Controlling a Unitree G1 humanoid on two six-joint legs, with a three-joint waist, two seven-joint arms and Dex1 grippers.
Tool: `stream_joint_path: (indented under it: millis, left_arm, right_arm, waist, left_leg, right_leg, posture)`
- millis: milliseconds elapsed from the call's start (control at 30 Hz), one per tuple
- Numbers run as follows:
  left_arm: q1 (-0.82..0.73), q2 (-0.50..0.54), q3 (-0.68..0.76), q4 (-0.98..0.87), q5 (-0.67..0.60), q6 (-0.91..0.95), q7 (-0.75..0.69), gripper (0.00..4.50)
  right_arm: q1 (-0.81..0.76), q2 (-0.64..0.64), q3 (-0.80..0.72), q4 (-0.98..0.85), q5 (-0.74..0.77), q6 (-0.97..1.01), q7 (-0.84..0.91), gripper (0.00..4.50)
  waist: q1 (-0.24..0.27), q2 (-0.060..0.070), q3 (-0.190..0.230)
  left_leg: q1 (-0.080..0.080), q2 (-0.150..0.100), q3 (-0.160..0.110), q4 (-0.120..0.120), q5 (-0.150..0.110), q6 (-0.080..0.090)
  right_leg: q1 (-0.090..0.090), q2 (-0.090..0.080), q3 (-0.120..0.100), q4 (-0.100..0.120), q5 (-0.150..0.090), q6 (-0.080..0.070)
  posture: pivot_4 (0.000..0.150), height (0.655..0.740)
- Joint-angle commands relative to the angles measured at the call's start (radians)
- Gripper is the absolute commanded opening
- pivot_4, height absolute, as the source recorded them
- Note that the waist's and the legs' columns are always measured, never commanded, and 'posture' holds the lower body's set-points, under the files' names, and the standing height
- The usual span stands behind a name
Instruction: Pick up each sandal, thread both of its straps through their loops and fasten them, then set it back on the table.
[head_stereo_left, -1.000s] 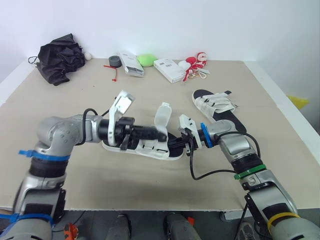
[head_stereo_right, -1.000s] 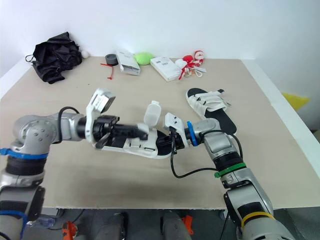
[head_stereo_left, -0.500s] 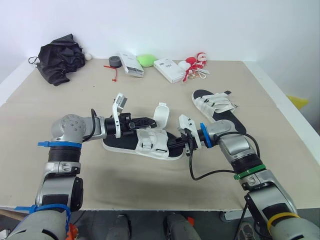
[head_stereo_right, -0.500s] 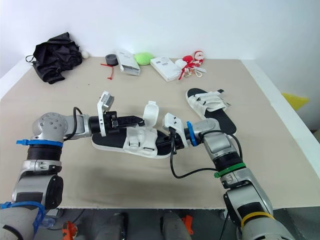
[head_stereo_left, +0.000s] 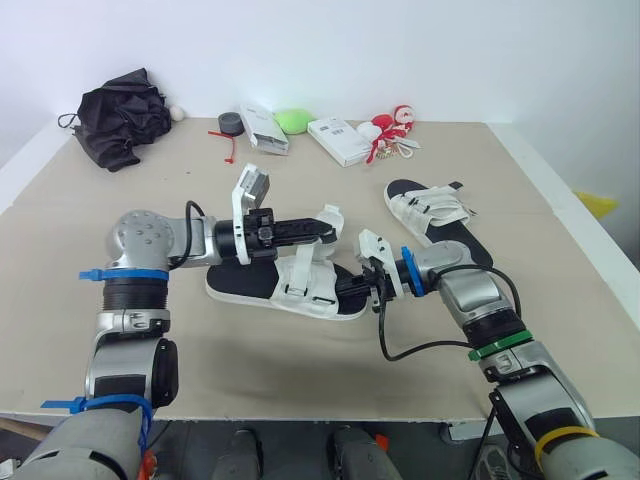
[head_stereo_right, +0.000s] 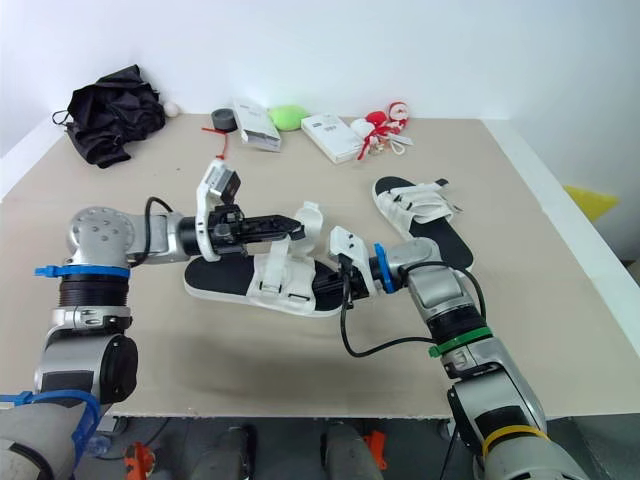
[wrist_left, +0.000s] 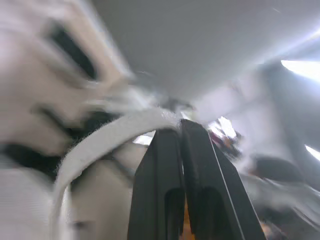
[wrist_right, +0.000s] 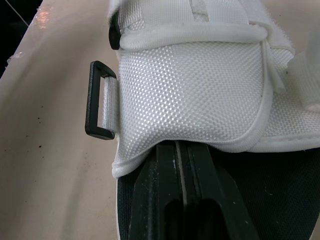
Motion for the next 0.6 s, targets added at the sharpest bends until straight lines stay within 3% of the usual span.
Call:
stream_joint_path:
  millis: [33,400,533,600]
  left_arm:
    - [-0.034,0.008,0.011,0.076,0.079,-0.075,0.035,0.06]
    - [-0.05,-0.013,-0.028,0.25,0.213,-0.148,-0.005,0.06]
    - [-0.075,-0.036,0.011,0.306,0.246,-0.209,0.027,1.45]
    - [-0.09,-0.039,0.042,0.344,0.253,-0.228,0.052,1.55]
  right_arm:
    - [0.05,0.0,0.054,0.032,-0.042,0.034,-0.006,0.0]
    - [0.063,-0.002,0.055,0.011,-0.038,0.048,-0.008,0.0]
    - [0.066,-0.006,0.054,0.007,-0.038,0.05,-0.007,0.0]
    - [0.064,-0.006,0.054,0.01,-0.04,0.049,-0.006,0.0]
  waist:
    - [0.0,0.0,0.0]
    - [-0.001,0.0,0.0]
    - [-0.001,0.0,0.0]
    - [-0.001,0.0,0.0]
  left_leg:
    - [0.0,0.0,0.0,0.0,0.0,0.0]
    - [0.003,0.0,0.0,-0.001,0.0,0.0]
    - [0.004,0.0,0.0,-0.002,0.0,-0.001]
    - [0.004,0.0,0.0,-0.002,0.0,-0.001]
  right_leg:
    - [0.0,0.0,0.0,0.0,0.0,0.0]
    - [0.003,0.0,0.0,0.0,0.0,0.0]
    - [0.003,0.0,0.0,0.0,-0.001,0.0]
    - [0.003,0.0,0.0,0.0,-0.001,0.0]
  posture:
    - [0.15,0.738]
    - [0.15,0.738]
    - [0.15,0.738]
    - [0.15,0.738]
